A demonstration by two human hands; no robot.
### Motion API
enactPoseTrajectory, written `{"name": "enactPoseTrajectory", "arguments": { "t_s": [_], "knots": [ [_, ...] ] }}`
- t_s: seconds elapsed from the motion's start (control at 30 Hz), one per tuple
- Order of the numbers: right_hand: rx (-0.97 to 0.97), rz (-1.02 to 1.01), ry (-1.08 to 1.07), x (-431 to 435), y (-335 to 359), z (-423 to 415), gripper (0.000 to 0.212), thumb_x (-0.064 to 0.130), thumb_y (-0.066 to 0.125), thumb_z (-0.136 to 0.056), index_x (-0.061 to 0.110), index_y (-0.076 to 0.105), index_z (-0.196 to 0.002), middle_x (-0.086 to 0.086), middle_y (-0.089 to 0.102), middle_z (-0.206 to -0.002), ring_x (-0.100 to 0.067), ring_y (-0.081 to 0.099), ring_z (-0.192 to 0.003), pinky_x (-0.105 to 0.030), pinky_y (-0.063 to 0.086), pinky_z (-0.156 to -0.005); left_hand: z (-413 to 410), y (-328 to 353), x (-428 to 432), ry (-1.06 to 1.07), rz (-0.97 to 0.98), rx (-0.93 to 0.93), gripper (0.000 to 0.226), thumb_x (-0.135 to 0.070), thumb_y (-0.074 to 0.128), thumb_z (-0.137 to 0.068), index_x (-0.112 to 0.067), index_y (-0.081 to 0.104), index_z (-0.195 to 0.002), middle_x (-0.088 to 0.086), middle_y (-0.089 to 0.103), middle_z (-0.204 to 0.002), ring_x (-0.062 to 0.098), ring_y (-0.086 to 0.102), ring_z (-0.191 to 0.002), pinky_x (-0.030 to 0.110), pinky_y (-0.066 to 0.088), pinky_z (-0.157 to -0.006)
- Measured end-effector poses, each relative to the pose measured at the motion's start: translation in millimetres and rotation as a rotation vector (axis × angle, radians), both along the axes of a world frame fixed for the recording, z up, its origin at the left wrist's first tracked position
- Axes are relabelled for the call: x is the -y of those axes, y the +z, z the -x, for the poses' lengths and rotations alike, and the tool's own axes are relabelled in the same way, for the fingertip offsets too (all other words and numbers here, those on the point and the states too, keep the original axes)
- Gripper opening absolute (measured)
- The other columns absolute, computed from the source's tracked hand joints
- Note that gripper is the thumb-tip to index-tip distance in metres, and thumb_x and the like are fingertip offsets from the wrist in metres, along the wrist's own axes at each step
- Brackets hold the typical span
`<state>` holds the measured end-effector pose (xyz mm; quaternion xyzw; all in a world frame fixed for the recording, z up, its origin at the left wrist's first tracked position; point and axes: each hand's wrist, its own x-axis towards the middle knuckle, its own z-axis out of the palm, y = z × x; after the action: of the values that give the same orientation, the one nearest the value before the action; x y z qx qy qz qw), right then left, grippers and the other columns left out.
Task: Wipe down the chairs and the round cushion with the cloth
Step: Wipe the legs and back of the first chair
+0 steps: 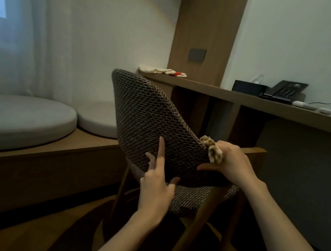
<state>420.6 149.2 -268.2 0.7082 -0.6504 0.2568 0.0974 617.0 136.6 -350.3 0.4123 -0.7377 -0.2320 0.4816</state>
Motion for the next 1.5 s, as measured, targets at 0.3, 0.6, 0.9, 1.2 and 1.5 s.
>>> {"name": "enactPoseTrajectory", "arguments": {
  "t_s": [0.3,0.6,0.9,1.2,1.5],
  "knots": [
    [0.224,0.141,0.025,-40,-18,-22,0.035,0.020,0.053,-0.096,0.015,0.056,-0.130,0.002,0.052,-0.136,-0.012,0.038,-0.130,-0.028,0.027,-0.110,-35,13,-9,-0.150,-0.021,-0.115,0.081,-0.027,0.062,-0.090,-0.046,0.007,-0.147,-0.015,0.033,-0.140,0.009,0.045,-0.121,0.039,0.043,-0.105],
    [0.589,0.067,0.241,-101,-16,-75,0.031,0.036,0.074,-0.077,0.022,0.055,-0.097,0.009,0.067,-0.090,-0.002,0.064,-0.088,-0.017,0.049,-0.074,-66,42,-51,-0.401,0.093,0.093,0.070,-0.043,0.069,-0.078,-0.042,0.036,-0.140,-0.015,0.029,-0.148,0.001,0.026,-0.135,0.028,0.027,-0.110],
    [0.838,0.039,0.248,-115,-25,-75,0.014,0.027,0.062,-0.090,0.021,0.075,-0.089,0.003,0.074,-0.085,-0.008,0.069,-0.080,-0.018,0.053,-0.069,-80,22,-49,-0.471,-0.412,-0.319,0.030,-0.043,0.065,-0.077,-0.023,0.069,-0.098,-0.003,0.073,-0.100,0.014,0.067,-0.100,0.035,0.052,-0.090],
    [1.285,0.159,0.114,-122,-53,-50,0.022,0.023,0.049,-0.098,0.018,0.069,-0.093,0.005,0.072,-0.084,-0.007,0.067,-0.080,-0.017,0.053,-0.067,-72,-8,-32,-0.291,-0.500,-0.259,0.018,-0.029,0.059,-0.092,-0.018,0.068,-0.103,0.003,0.071,-0.097,0.013,0.066,-0.087,0.019,0.053,-0.061],
    [0.557,0.166,0.058,-125,-81,-47,0.011,0.035,0.070,-0.084,0.027,0.072,-0.078,0.016,0.071,-0.071,0.003,0.066,-0.070,-0.014,0.048,-0.065,-25,-14,-70,-0.723,-0.480,-0.102,0.045,-0.048,0.058,-0.072,-0.041,0.050,-0.116,-0.019,0.070,-0.101,-0.002,0.063,-0.101,0.014,0.050,-0.075]
  ]
}}
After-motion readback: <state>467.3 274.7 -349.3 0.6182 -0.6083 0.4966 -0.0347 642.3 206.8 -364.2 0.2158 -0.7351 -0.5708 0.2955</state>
